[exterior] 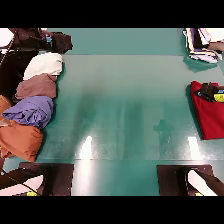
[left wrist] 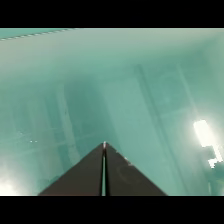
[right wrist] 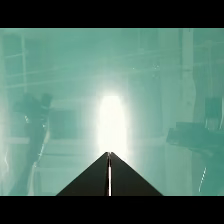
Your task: Fold the shirts.
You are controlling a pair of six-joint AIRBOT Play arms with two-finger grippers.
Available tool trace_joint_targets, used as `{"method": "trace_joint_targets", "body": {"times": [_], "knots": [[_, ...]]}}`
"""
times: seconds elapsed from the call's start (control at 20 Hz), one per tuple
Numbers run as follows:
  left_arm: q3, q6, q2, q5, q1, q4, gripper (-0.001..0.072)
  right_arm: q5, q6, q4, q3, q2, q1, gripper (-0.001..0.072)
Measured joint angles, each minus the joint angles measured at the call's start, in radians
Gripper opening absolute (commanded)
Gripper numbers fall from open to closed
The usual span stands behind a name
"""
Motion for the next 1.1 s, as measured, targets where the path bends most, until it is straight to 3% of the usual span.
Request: {"method": "trace_joint_targets", "body": {"times": [0.15,0.2,0.25,0.3,0.7,1.1], "knots": [[0.000,0.000,0.000,0.005,0.000,0.000,0.0025,0.003,0.000,0.000,0.000,0.000,0.000,0.0017],[0.000,0.000,0.000,0.021,0.000,0.002,0.0089,0.005,0.000,0.000,0.000,0.000,0.000,0.0017],[0.000,0.002,0.000,0.040,0.000,0.009,0.0363,0.010,0.000,0.000,0.000,0.000,0.000,0.0017],[0.000,0.007,-0.001,0.058,0.000,0.024,0.0539,0.014,0.000,0.000,0.000,0.000,0.000,0.0017],[-0.010,-0.019,-0.152,0.130,0.056,0.350,0.0544,0.031,0.000,0.001,0.000,0.000,0.000,0.0017],[-0.012,-0.080,-0.442,0.206,0.225,0.422,0.0544,0.047,0.000,0.002,0.000,0.000,0.000,0.0017]]}}
